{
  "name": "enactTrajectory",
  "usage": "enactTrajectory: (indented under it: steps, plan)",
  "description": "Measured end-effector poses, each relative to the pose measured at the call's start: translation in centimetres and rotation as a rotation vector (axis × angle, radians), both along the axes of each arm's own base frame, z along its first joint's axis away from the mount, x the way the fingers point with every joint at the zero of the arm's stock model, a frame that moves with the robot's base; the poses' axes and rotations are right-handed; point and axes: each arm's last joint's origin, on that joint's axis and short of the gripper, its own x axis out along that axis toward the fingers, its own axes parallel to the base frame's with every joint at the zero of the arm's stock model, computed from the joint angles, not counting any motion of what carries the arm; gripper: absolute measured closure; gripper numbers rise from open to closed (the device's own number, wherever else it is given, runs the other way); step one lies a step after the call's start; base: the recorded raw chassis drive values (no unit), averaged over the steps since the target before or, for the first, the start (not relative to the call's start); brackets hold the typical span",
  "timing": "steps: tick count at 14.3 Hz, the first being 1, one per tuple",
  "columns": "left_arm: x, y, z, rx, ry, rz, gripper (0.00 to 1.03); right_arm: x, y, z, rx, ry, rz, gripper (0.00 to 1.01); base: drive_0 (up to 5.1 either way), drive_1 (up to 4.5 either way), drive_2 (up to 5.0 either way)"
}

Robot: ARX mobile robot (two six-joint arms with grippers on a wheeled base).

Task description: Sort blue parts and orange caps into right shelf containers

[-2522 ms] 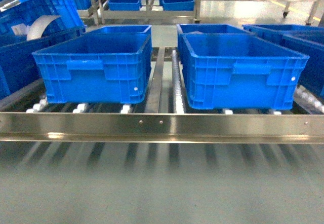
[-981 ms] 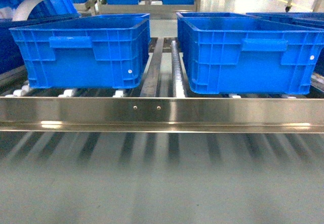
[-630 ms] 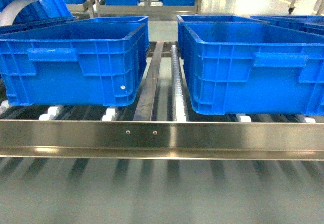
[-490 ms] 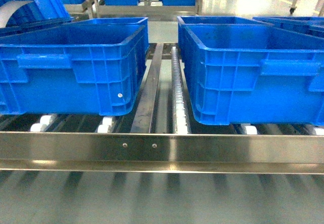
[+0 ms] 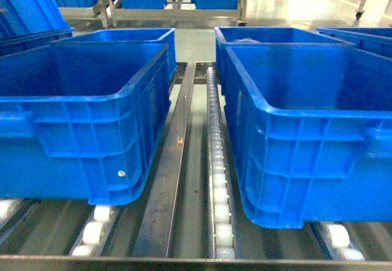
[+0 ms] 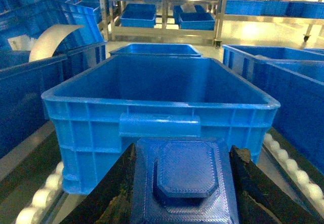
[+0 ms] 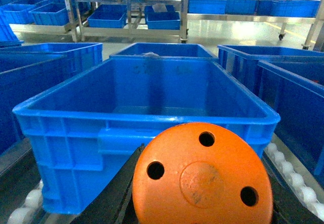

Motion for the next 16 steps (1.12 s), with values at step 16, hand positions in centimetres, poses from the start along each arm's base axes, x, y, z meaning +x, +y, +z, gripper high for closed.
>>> enactTrajectory:
  steps: [16]
  plan:
    - [0.00, 0.00, 0.00, 0.000, 0.000, 0.000, 0.60, 0.00, 0.00, -0.01, 0.000, 0.002, 0.000, 0.56, 0.0, 0.27, -0.3]
